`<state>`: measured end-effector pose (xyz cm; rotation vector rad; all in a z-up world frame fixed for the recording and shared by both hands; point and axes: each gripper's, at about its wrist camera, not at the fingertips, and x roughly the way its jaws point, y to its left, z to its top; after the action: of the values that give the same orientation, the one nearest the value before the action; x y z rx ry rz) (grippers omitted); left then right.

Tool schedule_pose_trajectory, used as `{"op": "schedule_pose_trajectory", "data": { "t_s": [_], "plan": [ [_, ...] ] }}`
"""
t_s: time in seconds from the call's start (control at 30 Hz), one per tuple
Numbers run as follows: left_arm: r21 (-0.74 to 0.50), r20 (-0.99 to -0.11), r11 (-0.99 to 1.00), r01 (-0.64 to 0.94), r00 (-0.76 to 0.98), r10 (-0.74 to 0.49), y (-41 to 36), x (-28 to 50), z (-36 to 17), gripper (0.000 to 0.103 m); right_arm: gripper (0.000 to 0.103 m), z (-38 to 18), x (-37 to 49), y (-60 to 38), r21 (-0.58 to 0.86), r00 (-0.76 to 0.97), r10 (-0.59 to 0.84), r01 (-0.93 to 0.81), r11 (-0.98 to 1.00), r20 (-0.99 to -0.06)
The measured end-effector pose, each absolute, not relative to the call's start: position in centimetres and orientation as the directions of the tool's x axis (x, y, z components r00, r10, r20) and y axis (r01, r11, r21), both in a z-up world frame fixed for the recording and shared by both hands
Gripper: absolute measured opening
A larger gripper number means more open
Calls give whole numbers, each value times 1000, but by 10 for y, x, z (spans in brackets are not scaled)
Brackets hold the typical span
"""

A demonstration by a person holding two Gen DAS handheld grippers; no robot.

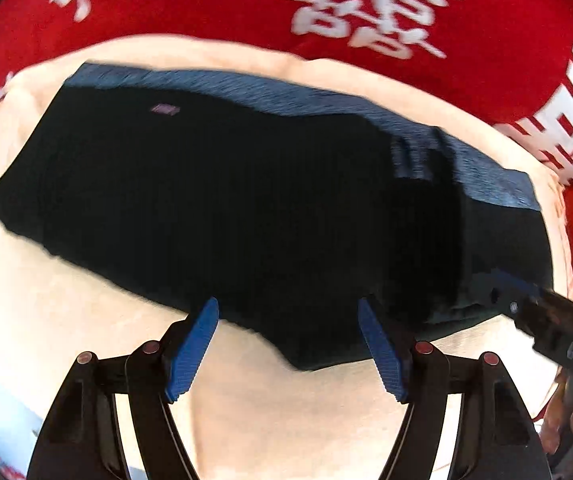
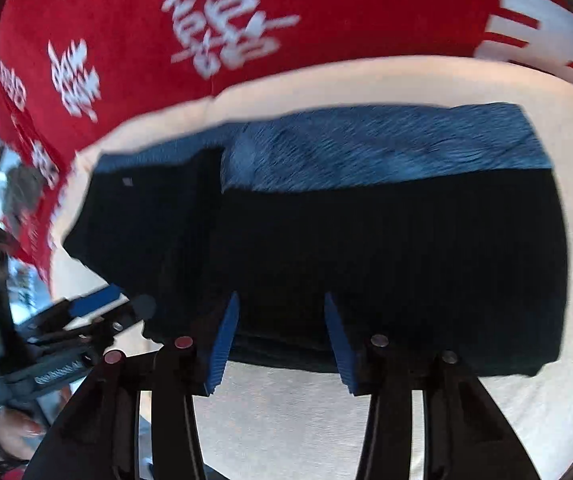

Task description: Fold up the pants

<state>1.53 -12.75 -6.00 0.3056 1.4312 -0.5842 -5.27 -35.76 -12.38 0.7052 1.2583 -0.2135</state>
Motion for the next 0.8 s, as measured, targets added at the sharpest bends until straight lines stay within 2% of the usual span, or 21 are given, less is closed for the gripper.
{"op": "schedule_pose_trajectory", "data": {
  "t_s": [0.1,0.3,0.6,0.67,0.73,0.8],
  "plan": [
    [-147,-984,863,483,18,-178,-106,28,-66,73,52,-117,-48,-339,308,292,181,481,821,-939],
    [-148,-984,922,359,38,-173,-62,53,-70,73,53,-106,-41,-315,227,230,137,434,872,-963],
    [-204,-973,955,215,66,-223,-1,87,-74,73,53,-108,-32,-268,247,159,200,378,892,-967],
    [-260,-958,947,187,72,-277,13,94,-75,74,53,-111,-26,-259,261,151,220,370,891,-964],
    [-308,-942,937,163,82,-324,26,100,-77,80,53,-114,-20,-250,282,145,245,363,888,-959],
    [-332,-933,932,146,98,-347,36,109,-79,80,53,-115,-13,-241,292,143,257,357,887,-956]
  ]
}}
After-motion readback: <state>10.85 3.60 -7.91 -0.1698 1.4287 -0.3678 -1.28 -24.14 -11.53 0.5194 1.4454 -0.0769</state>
